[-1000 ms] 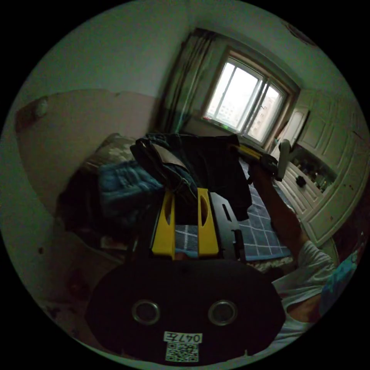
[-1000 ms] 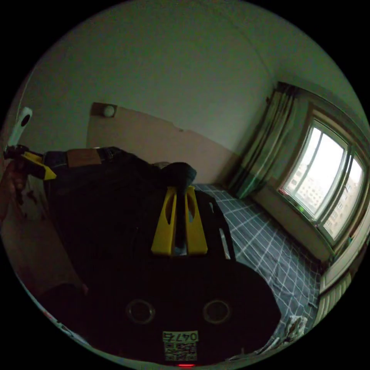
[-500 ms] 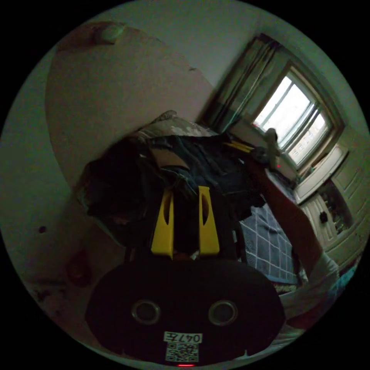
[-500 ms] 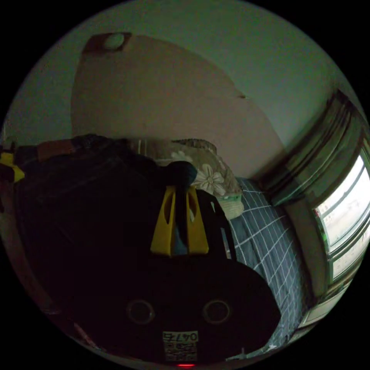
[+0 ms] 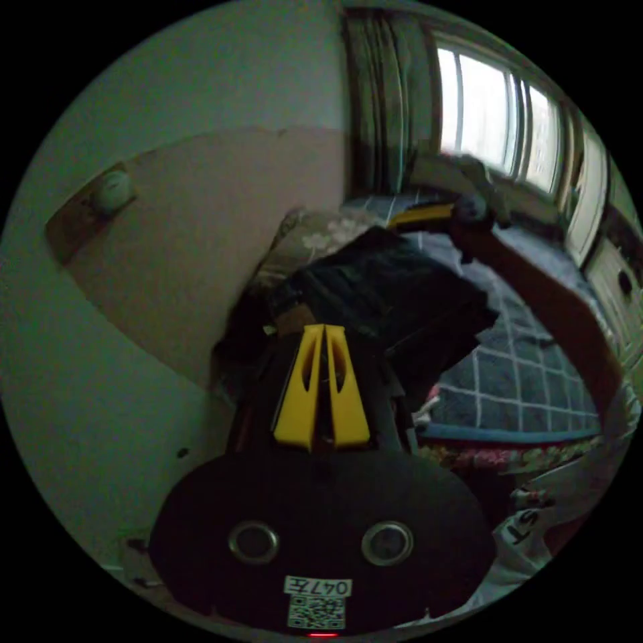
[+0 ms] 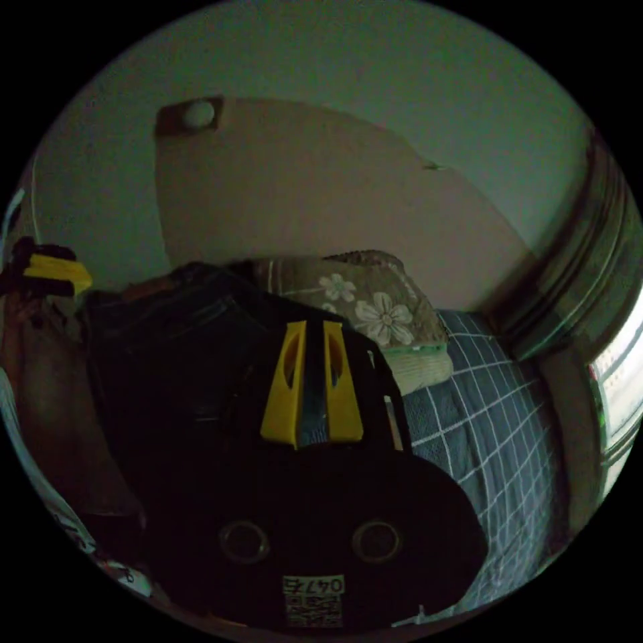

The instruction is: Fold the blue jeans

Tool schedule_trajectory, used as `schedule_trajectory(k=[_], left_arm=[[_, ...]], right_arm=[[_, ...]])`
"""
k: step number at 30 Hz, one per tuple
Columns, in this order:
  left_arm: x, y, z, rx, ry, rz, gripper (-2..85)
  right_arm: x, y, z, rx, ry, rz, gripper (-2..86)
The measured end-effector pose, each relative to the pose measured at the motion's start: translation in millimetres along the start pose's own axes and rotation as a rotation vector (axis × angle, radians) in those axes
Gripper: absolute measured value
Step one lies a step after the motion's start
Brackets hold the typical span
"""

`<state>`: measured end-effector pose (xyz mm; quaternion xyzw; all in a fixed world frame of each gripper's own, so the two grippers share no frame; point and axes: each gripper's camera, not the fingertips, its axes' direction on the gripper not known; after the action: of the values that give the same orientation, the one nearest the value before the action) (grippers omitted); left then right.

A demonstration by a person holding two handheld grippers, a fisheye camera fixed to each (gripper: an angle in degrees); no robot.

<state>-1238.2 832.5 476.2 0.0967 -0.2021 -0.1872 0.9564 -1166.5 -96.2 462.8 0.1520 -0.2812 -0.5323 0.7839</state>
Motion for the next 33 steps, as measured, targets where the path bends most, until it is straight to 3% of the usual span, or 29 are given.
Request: schedule_trajectory(k=[3,7,10,14,21,28,30,33], left_arm=[[7.9,-10.1,51.2,-0.172,0.004,0.015,-0.9],[10.2,-14.9,53.3,-0.146,0.141,-0.047,-0.9],[18.2,-36.2,30.1,-0.086,0.146,-0.042,-0.9],[41.2,-85.1,22.7,-0.042,0.188,0.01,-0.9],[114.8,-150.4,125.5,-0.343,0.094,-0.048,-0.9],[185.3,-156.7,117.0,-0.299,0.114,-0.209,-0.9],[208.8,-156.4,88.1,-0.176,0.115,-0.266,-0.9],[293.3,-149.9,33.4,-0.042,0.191,-0.073,-0.9]], right_arm=[[-3.8,3.4,39.9,-0.154,0.054,0.059,-0.3],[-6.8,13.8,46.4,-0.182,-0.019,0.11,-0.6],[-20.2,12.3,-4.4,-0.096,0.048,0.048,-0.5],[-58.4,40.4,-91.5,-0.025,-0.123,-0.1,0.4],[-102.0,123.9,-166.7,-0.159,-0.198,-0.192,0.0],[-112.2,209.9,-211.7,-0.26,-0.183,-0.192,-0.4],[-102.1,238.0,-270.6,-0.17,-0.175,-0.141,-0.3],[-87.3,301.8,-377.2,0.061,-0.195,-0.03,-0.8]])
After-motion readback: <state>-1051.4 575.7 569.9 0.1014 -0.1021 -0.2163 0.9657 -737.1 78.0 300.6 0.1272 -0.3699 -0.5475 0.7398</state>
